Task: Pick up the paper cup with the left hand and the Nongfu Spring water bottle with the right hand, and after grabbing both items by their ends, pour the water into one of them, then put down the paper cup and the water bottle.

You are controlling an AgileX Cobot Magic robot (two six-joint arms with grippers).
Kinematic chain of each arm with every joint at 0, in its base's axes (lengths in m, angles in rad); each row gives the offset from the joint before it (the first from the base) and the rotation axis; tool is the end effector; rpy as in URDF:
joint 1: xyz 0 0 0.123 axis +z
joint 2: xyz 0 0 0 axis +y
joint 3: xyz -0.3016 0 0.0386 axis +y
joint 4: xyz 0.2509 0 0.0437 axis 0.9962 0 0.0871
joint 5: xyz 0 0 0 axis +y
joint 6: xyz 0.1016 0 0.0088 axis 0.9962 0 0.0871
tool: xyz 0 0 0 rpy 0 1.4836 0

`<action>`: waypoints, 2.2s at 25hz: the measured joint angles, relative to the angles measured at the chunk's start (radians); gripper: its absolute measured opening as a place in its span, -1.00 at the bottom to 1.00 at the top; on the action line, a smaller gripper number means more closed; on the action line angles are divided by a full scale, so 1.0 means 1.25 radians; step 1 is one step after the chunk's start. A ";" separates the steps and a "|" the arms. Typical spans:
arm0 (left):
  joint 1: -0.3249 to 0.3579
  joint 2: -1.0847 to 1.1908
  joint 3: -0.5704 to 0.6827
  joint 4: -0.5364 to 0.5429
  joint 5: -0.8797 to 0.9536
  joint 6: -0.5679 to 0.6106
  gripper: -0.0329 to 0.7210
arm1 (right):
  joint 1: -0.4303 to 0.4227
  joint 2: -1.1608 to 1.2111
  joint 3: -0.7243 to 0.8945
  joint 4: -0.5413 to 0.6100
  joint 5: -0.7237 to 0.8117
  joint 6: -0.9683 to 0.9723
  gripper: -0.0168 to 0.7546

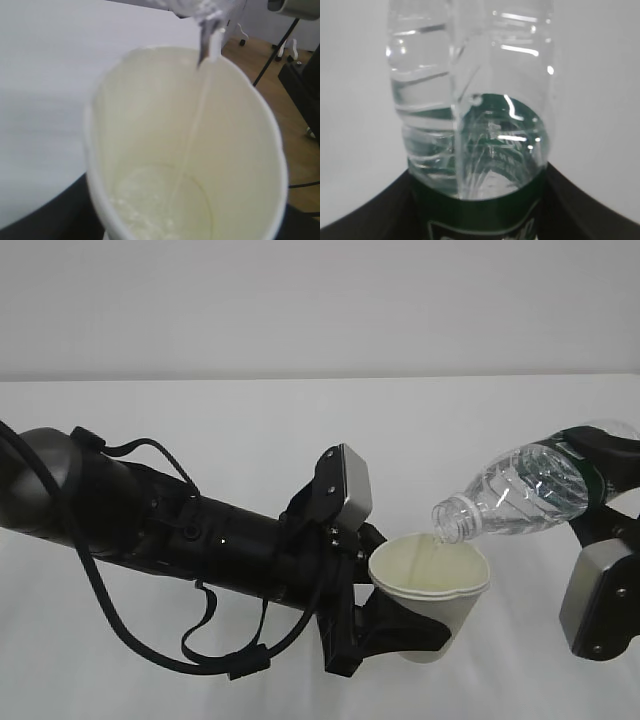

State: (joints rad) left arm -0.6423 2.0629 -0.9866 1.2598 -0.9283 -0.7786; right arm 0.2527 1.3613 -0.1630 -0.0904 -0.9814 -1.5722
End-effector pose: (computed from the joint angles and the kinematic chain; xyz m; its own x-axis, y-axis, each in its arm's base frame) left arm 0.2646 -0.2949 0.1331 -0.1693 0.3655 -0.9153 0.9851 0.0354 -0.1681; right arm 0.1993 0.0594 0.1948 0.3275 -0.9440 0.0414 -0.1102 -0.0817 -0.9905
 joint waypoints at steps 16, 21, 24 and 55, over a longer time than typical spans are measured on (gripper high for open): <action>0.000 0.000 0.000 0.000 0.000 0.000 0.29 | 0.000 0.000 0.000 0.001 -0.004 -0.001 0.15; 0.000 0.000 0.000 0.000 0.000 0.000 0.29 | 0.000 0.000 0.000 0.001 -0.005 -0.002 0.15; 0.000 0.000 0.000 0.000 0.000 -0.001 0.29 | 0.000 0.000 0.000 0.001 -0.005 -0.003 0.15; 0.000 0.000 0.000 0.007 0.000 -0.001 0.29 | 0.000 0.000 0.000 0.001 -0.023 -0.009 0.15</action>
State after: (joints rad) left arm -0.6423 2.0629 -0.9866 1.2684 -0.9283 -0.7802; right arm 0.2527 1.3613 -0.1630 -0.0887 -1.0104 -1.5840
